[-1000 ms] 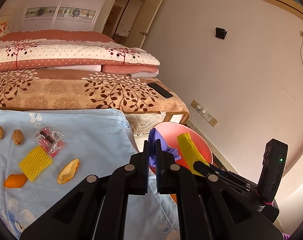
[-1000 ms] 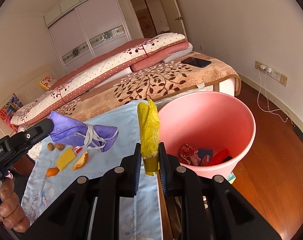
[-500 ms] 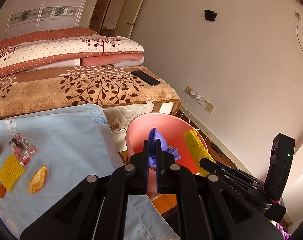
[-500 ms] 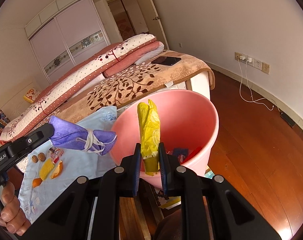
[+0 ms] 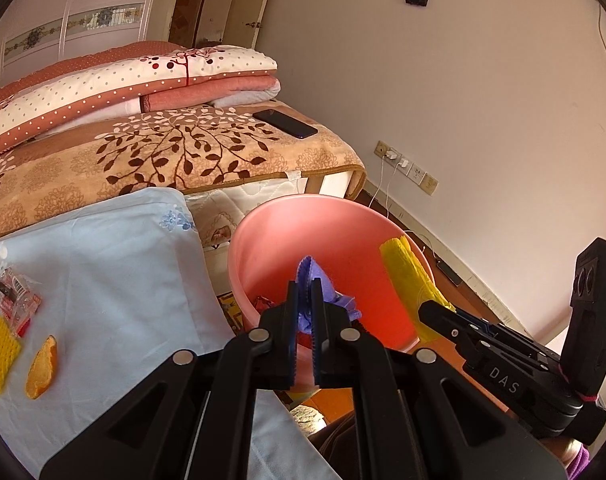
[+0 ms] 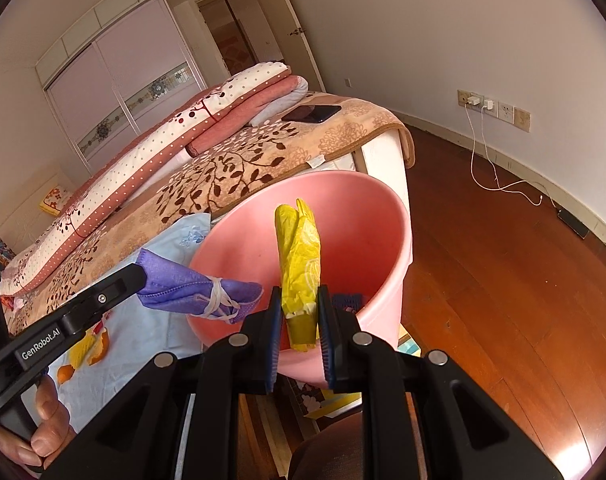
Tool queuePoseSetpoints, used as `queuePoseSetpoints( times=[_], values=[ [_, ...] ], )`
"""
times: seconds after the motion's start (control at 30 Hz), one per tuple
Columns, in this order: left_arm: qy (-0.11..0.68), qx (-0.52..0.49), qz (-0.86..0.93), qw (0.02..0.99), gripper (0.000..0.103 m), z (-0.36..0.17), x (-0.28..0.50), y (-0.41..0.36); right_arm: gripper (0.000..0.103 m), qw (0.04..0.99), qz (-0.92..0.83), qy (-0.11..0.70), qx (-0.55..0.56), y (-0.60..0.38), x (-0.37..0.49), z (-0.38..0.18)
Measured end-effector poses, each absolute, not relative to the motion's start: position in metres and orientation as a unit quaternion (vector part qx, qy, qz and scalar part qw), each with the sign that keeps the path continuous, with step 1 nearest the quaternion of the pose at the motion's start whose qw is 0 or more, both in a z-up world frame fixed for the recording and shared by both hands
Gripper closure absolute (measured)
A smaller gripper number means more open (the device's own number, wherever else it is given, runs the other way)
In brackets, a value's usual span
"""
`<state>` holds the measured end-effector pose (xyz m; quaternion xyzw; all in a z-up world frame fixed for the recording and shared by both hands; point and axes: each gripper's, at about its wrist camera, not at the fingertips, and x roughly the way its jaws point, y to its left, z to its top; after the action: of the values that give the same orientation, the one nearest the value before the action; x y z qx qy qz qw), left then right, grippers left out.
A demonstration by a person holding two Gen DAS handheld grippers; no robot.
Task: Collect trash
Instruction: 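Carry the purple bundle and yellow glove with both grippers over the pink bucket, then open both grippers to drop the purple bundle and yellow glove into the bucket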
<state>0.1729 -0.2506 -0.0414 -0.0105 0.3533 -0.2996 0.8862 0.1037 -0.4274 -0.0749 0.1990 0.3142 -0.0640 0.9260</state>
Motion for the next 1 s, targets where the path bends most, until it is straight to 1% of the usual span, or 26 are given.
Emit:
queuePoseSetpoints(
  times=[0.2, 0.37, 0.4, 0.43, 0.47, 0.7, 0.8, 0.83, 0.87, 0.9, 1.0],
  values=[
    [0.354, -0.005, -0.298, 0.887, 0.098, -0.047, 0.173, -0.257, 0.087, 0.924, -0.065, 0.317, 0.204, -0.431, 0.106, -0.080],
    [0.368, -0.005, -0.301, 0.880, 0.092, -0.051, 0.177, -0.259, 0.087, 0.924, -0.065, 0.317, 0.203, -0.431, 0.106, -0.080],
    [0.371, -0.006, -0.301, 0.879, 0.090, -0.051, 0.178, -0.259, 0.087, 0.924, -0.066, 0.317, 0.203, -0.431, 0.107, -0.081],
    [0.372, -0.008, -0.300, 0.878, 0.083, -0.052, 0.178, -0.258, 0.087, 0.924, -0.065, 0.317, 0.204, -0.431, 0.108, -0.081],
    [0.372, -0.013, -0.300, 0.878, 0.079, -0.052, 0.179, -0.257, 0.087, 0.924, -0.066, 0.317, 0.203, -0.431, 0.108, -0.082],
    [0.375, -0.022, -0.301, 0.876, 0.078, -0.052, 0.176, -0.252, 0.086, 0.924, -0.072, 0.316, 0.201, -0.430, 0.109, -0.084],
    [0.376, -0.023, -0.302, 0.876, 0.078, -0.052, 0.174, -0.250, 0.082, 0.923, -0.076, 0.318, 0.202, -0.431, 0.110, -0.085],
    [0.376, -0.024, -0.303, 0.876, 0.078, -0.052, 0.174, -0.249, 0.076, 0.922, -0.079, 0.320, 0.202, -0.430, 0.111, -0.086],
    [0.375, -0.025, -0.302, 0.876, 0.078, -0.052, 0.173, -0.248, 0.072, 0.922, -0.081, 0.321, 0.202, -0.430, 0.111, -0.086],
    [0.375, -0.026, -0.303, 0.876, 0.078, -0.051, 0.173, -0.248, 0.070, 0.922, -0.081, 0.321, 0.203, -0.430, 0.111, -0.087],
    [0.375, -0.029, -0.303, 0.876, 0.078, -0.050, 0.171, -0.245, 0.070, 0.922, -0.081, 0.322, 0.201, -0.428, 0.109, -0.087]
  ],
)
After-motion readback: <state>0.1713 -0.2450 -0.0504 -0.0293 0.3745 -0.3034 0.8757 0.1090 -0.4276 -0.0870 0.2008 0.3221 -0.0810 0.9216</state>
